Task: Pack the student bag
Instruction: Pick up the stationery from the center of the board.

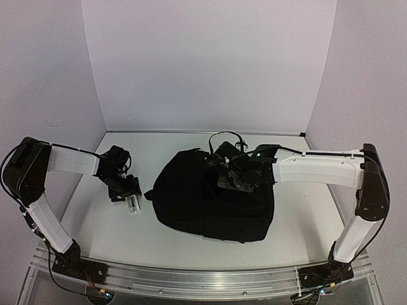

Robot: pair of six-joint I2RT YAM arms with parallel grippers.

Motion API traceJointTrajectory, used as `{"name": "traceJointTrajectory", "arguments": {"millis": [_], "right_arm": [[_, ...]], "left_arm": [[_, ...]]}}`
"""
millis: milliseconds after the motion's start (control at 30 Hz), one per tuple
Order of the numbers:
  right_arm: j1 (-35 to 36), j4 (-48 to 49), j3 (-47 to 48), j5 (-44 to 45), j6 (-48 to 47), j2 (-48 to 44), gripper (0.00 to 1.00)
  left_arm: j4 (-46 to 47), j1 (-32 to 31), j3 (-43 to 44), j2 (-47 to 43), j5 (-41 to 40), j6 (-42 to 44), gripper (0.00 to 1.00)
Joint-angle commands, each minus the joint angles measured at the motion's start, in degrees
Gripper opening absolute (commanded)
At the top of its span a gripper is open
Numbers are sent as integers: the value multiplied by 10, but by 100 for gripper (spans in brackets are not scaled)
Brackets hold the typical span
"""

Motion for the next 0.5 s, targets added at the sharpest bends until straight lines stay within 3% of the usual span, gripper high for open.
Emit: {"name": "traceJointTrajectory", "arguments": {"millis": [0, 233, 467], "right_arm": [[-2, 3, 14, 12, -1, -7, 0], [-2, 10, 11, 5, -4, -5, 0], [-2, 14, 12, 1, -9, -12, 0]], "left_arm": [[-74, -17, -10, -29, -39, -14, 68], [-88, -28, -6, -26, -58, -11, 51], [-85, -28, -2, -42, -47, -12, 18]]}}
